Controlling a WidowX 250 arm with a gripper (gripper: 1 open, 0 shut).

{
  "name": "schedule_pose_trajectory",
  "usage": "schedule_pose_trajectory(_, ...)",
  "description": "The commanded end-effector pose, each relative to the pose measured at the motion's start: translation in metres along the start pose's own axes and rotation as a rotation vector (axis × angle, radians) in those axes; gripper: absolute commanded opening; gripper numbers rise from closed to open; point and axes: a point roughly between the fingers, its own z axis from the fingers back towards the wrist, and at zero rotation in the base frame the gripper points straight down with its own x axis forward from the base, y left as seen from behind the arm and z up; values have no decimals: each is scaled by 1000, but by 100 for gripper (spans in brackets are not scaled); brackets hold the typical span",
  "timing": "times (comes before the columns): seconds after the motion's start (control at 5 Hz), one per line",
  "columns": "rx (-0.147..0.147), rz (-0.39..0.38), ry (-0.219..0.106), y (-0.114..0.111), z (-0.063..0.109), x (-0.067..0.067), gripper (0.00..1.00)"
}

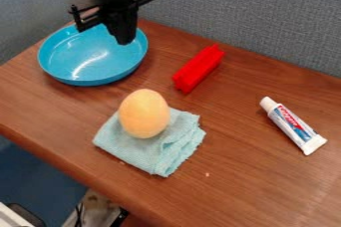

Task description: Put the yellow ball on the blue plate

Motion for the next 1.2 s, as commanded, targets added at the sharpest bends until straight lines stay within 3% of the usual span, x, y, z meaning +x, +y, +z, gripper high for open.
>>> schedule_pose_trajectory(0.0, -2, 47, -22, 1, -4, 10, 0)
schedule_pose_trajectory(0.6, 3, 69, -13, -5, -16, -3, 0)
schedule_pose_trajectory(1.0, -12, 85, 6, -18, -14, -9, 0)
